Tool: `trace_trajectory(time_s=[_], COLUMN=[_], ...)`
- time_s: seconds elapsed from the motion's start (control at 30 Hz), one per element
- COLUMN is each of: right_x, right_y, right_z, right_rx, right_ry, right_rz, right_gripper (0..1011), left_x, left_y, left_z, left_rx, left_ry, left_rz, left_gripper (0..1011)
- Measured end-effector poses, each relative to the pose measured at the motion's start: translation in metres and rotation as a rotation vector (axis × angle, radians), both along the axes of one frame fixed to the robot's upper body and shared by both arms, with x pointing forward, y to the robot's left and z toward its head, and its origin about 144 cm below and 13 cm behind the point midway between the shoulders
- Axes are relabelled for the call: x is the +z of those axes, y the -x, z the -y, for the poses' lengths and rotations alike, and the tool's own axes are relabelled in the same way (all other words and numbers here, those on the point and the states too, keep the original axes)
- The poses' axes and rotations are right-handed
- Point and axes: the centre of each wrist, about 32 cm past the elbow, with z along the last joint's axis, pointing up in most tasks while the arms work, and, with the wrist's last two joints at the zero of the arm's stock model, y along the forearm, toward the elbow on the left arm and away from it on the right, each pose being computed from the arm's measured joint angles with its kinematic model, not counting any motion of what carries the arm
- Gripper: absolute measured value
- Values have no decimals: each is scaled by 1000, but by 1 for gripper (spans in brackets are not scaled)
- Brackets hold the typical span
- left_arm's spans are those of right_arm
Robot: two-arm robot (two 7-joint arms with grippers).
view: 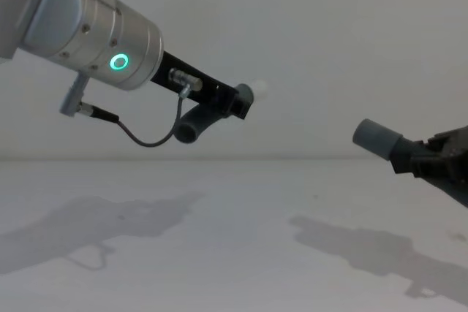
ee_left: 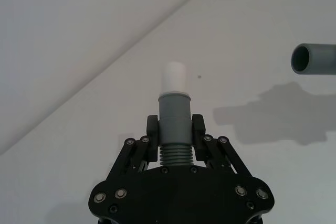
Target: Use both hands to pick up one end of the pipe from the table, align the ends, and insert them.
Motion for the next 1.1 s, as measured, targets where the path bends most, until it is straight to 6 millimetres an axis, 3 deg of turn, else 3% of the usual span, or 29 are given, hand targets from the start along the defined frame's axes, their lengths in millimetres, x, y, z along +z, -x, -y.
trace_trajectory(time_s=[1.1], right_x=[-9], right_y=[4], right_z=[-5], right_rx=[203], right_ry=[123], right_rz=[172], right_gripper=[252], left_x=[-1], left_y=[-33], left_z=[-40], left_rx=[-448], left_ry=[-81], left_rz=[1], left_gripper=[339])
